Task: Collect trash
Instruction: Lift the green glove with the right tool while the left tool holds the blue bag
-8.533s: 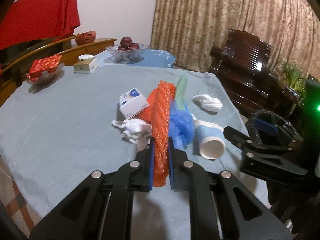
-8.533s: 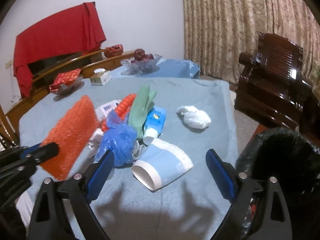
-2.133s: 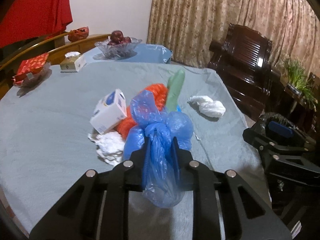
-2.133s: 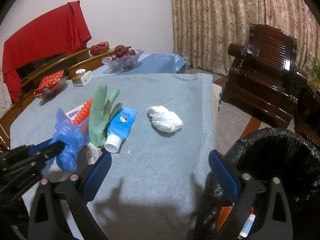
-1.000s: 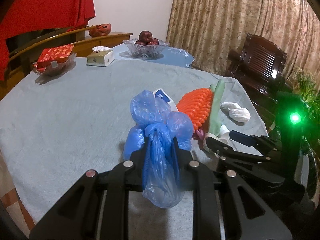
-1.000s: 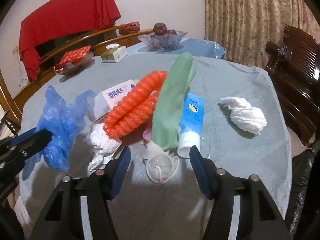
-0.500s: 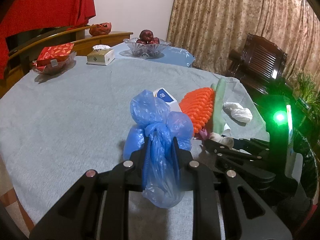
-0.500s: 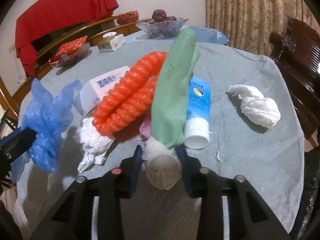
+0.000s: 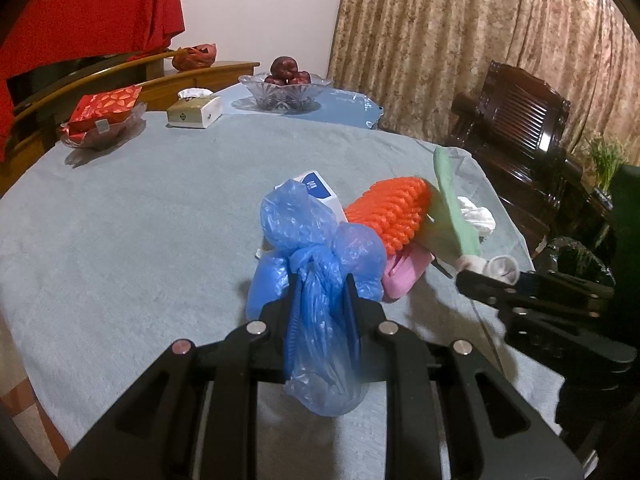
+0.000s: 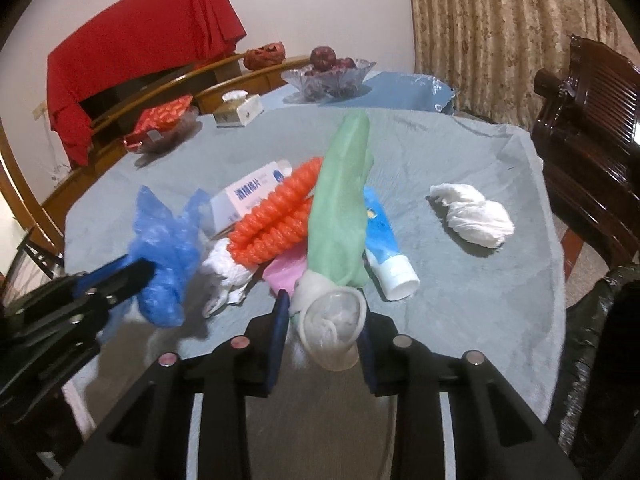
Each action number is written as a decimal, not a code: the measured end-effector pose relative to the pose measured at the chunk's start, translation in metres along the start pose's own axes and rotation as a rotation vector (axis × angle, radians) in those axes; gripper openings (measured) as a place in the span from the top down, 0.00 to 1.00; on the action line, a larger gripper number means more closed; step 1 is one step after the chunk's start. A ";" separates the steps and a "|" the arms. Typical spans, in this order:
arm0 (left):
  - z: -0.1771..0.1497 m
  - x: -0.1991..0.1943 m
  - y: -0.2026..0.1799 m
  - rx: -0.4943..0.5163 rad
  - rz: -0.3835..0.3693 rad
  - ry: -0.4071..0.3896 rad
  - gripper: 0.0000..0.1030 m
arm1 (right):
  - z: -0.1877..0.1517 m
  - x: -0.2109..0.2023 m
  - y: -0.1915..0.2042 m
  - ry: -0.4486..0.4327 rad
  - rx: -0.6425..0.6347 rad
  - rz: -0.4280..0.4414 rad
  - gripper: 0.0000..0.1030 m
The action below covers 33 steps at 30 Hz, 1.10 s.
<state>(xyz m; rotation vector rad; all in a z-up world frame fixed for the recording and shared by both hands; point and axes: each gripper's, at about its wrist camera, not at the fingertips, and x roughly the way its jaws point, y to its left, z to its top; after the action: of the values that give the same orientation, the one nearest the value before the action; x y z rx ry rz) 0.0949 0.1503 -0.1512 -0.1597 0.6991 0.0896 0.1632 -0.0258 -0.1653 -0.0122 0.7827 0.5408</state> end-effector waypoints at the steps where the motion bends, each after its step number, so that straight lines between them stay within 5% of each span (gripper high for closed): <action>1: 0.000 -0.001 -0.001 0.000 -0.002 -0.001 0.81 | 0.000 -0.006 -0.002 -0.005 0.001 0.007 0.70; 16: -0.017 0.000 -0.014 0.034 -0.032 0.040 0.81 | -0.039 -0.002 -0.017 0.093 0.037 0.002 0.69; 21: -0.024 0.009 -0.017 0.047 -0.032 0.059 0.81 | -0.039 0.002 -0.022 0.096 0.057 -0.009 0.58; 33: -0.025 0.015 -0.017 0.054 -0.036 0.065 0.81 | -0.026 0.023 -0.016 0.102 0.047 0.002 0.55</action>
<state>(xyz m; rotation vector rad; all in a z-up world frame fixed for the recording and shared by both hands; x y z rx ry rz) 0.0933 0.1294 -0.1775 -0.1238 0.7625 0.0313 0.1663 -0.0346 -0.2025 0.0038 0.8951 0.5264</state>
